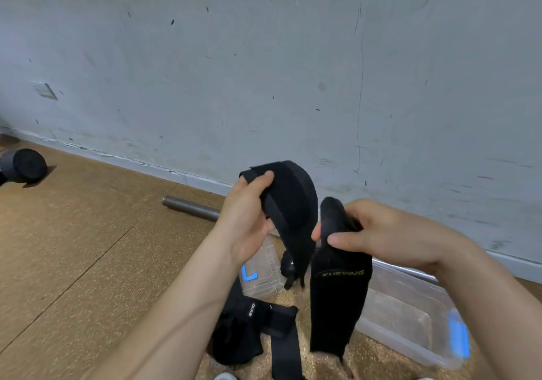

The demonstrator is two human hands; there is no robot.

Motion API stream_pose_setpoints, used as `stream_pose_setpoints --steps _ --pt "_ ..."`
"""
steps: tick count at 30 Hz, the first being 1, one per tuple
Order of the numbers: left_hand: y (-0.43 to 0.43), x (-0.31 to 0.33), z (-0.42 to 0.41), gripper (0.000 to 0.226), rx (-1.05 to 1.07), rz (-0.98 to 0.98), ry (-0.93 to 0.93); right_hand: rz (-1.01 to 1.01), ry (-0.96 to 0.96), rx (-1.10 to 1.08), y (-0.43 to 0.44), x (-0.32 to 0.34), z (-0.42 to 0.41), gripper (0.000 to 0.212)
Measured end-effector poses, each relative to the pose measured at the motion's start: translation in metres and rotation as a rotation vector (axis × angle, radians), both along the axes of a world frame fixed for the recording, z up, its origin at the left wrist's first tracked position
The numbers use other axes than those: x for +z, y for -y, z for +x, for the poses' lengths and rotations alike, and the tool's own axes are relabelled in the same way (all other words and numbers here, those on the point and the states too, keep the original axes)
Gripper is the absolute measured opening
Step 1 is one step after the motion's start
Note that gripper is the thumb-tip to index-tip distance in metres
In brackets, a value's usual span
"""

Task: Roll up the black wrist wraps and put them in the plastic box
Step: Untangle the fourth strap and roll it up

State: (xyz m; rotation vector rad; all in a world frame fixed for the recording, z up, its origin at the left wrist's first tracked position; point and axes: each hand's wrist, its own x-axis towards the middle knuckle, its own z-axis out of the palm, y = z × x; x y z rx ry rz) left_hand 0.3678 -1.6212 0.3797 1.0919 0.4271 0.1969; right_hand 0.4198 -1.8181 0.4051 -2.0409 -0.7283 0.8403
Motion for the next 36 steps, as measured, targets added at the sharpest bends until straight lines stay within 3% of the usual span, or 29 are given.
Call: stream_pose_setpoints --steps 2,5,8,10,12,14,16,19,24,31,34,36 --pt "-0.004 0.004 -0.001 0.039 -0.055 -0.100 0.119 -0.013 0.140 0.041 -0.005 -0.001 -0.001 0.023" --pt "-0.007 0.007 -0.001 0.070 -0.077 -0.037 0.201 -0.064 0.339 0.111 -0.009 -0.001 -0.003 0.042" --pt "-0.008 0.009 0.000 0.064 -0.005 0.014 0.213 -0.165 0.467 0.174 -0.009 -0.003 -0.004 0.071" --pt "-0.009 0.007 0.003 0.048 0.044 0.021 0.195 -0.076 0.502 0.100 -0.012 -0.005 -0.004 0.066" --pt "-0.010 0.006 0.003 0.036 0.063 -0.028 0.147 0.181 0.401 -0.083 -0.013 -0.007 -0.003 0.042" --pt "-0.009 0.006 0.001 0.040 0.020 -0.124 0.135 0.435 0.118 -0.226 -0.014 -0.004 -0.003 0.028" --pt "-0.007 0.005 -0.001 0.055 -0.043 -0.141 0.200 0.546 -0.170 -0.278 -0.014 -0.003 -0.001 0.040" --pt "-0.010 0.005 -0.002 0.084 -0.062 0.014 0.278 0.560 -0.312 -0.274 -0.014 -0.005 0.002 0.048" --pt "-0.029 0.016 -0.008 0.086 -0.047 0.159 0.352 0.572 -0.210 -0.361 -0.010 -0.009 0.007 0.017" --pt "-0.011 0.005 -0.006 0.058 -0.023 0.185 0.226 0.739 -0.245 -0.195 -0.016 -0.001 -0.003 0.037" --pt "-0.001 0.005 -0.004 0.052 -0.107 0.138 0.266 0.676 -0.016 -0.236 -0.025 -0.005 -0.006 0.026" --pt "0.003 0.005 -0.004 0.054 -0.167 0.129 0.310 0.613 0.150 -0.315 -0.031 -0.006 -0.007 0.034"
